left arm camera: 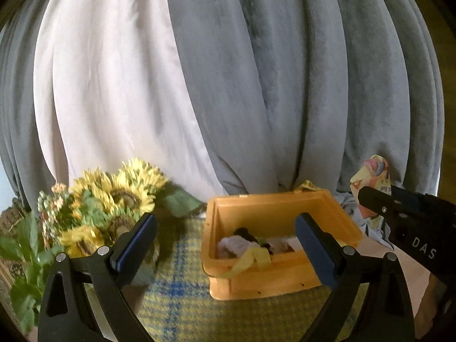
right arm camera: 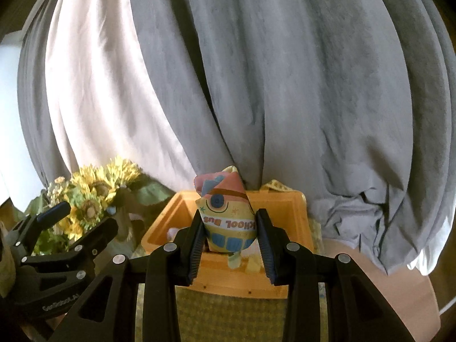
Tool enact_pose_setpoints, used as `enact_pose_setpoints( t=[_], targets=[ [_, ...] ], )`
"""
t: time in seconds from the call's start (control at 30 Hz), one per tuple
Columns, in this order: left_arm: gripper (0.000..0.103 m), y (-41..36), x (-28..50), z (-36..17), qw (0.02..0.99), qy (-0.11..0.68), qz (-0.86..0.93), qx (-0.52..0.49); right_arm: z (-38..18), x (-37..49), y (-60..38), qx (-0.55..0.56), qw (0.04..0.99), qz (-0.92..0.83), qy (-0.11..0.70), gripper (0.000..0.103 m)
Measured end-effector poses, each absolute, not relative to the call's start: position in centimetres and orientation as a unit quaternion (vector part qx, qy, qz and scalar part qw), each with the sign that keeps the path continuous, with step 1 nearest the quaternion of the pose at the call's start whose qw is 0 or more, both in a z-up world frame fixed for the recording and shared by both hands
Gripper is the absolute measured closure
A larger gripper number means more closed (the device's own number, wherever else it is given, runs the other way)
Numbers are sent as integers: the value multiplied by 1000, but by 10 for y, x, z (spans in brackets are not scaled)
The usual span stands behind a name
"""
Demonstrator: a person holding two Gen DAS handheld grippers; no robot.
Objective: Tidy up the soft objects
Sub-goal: 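Carry the School Bus toy with right gripper over the crate, then open the right gripper to drop the School Bus toy into the crate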
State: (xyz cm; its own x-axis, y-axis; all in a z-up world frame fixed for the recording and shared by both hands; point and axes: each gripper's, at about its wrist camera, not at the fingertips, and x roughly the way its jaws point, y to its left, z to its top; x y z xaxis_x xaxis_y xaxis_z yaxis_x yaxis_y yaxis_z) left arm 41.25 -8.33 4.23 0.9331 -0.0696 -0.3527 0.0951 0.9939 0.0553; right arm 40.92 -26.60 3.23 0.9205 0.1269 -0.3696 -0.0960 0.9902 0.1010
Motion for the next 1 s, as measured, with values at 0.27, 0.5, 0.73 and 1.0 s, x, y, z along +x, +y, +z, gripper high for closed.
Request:
enact_pose_setpoints(
  t=[0.27,0.5,0.73,1.0],
  targets=[
    [3,-84,435,49,984,169,-33,44,36,443,-268,57,976,62,200,66],
    [3,-81,466,38,979,194,-20,50,29,471,-267,38,974,45,218,66],
    [3,-77,488,25,976,213,-1,53,15,505,-269,34,967,41,249,66],
    [3,-76,509,13,971,231,14,63,-8,538,-270,46,953,47,296,66]
  ],
)
